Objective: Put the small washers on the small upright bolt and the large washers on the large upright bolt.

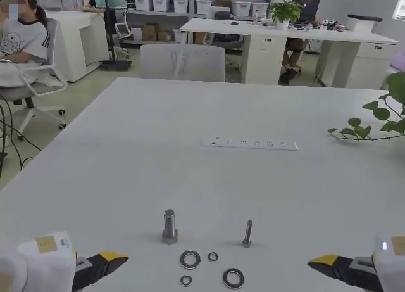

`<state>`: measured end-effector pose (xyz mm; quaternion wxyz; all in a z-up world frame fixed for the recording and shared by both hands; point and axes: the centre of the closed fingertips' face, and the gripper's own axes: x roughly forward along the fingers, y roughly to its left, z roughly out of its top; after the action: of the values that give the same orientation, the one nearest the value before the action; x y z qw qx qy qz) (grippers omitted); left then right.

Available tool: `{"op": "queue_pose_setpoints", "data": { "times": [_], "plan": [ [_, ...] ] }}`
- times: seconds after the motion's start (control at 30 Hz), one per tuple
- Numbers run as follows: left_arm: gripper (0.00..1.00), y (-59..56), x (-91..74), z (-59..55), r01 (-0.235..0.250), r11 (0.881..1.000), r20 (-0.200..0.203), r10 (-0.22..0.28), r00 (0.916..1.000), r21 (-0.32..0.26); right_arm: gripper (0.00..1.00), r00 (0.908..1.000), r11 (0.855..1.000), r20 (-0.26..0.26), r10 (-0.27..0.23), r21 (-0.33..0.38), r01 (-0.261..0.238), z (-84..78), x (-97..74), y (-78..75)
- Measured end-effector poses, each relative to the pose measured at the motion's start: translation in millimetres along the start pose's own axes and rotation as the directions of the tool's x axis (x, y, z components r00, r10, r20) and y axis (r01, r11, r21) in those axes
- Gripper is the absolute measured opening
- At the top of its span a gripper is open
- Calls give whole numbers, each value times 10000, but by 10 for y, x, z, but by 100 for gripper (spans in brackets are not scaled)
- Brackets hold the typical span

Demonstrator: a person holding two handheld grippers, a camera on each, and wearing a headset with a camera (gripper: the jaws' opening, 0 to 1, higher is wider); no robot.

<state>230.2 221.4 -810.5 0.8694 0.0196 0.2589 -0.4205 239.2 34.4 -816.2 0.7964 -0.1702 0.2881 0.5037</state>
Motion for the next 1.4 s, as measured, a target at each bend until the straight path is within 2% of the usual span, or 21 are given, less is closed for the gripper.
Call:
{"op": "queue_pose_setpoints", "data": {
  "times": [0.83,1.4],
  "plan": [
    [93,1,8,-32,32,10000,-76,-32,10000,33,80,9993,9997,-313,205,-127,-209,-39,18,34],
    [93,-7,16,7,-33,10000,111,32,9999,18,80,9975,9986,-615,340,-376,-364,-21,63,17]
  ]
}}
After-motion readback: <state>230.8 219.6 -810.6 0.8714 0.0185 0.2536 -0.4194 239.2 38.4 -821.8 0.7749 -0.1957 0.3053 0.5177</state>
